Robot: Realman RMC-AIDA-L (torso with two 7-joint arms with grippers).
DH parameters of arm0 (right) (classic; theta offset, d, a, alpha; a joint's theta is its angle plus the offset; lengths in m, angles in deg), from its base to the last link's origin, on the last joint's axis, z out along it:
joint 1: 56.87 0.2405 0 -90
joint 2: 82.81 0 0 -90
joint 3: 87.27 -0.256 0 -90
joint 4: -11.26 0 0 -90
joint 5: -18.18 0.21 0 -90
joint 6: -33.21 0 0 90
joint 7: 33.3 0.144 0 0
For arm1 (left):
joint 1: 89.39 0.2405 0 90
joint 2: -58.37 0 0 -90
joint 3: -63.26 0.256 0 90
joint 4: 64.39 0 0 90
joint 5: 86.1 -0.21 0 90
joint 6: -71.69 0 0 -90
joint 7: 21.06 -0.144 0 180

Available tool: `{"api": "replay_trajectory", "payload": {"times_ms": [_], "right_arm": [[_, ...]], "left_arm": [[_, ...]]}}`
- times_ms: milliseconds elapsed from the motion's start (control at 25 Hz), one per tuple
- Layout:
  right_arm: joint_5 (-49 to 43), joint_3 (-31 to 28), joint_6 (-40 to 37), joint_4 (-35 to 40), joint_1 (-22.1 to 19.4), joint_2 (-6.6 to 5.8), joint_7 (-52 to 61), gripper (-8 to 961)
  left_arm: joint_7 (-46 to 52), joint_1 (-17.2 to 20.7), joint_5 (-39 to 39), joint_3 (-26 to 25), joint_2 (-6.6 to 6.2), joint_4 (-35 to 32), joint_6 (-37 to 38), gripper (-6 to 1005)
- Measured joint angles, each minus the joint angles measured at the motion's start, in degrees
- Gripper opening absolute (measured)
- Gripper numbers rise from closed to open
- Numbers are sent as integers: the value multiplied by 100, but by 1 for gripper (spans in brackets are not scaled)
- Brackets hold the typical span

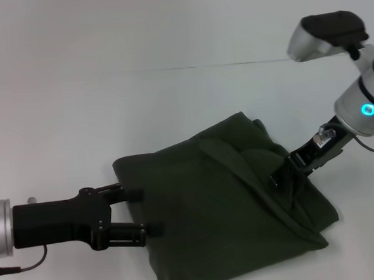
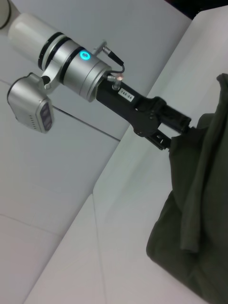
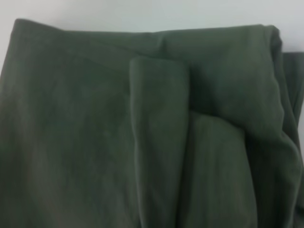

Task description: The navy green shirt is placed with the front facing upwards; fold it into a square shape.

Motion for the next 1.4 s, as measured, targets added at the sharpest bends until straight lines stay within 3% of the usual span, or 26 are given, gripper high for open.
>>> {"api": "replay_trajectory", "payload": {"times_ms": [160,360,560,640,960,1200,1400], "right_arm": [[517,-456,-52,-211,-125,-104,-166,851],[819,-535,31,-491,-196,-215,-269,851],[808,-494,190,-599,-166,-158,-334,851],[814,-466,232,-601,-144,-125,-343,851],[804,-165,399,-607,-55,-11,-333,816],[797,201,640,-611,-35,5,-266,663],[797,218,716,-611,0,5,-307,414]], "left_arm": [[-68,-82,-47,-1,-2,127,-4,932],[-68,-154,-71,4,-6,144,11,924],[-67,-169,-72,-16,-9,139,36,917],[-58,-171,-72,-16,-9,126,43,836],[-33,-173,-72,-24,-28,132,54,838],[-45,-173,-72,-22,-27,138,57,839],[-62,-167,-71,-14,-26,145,57,838]]}}
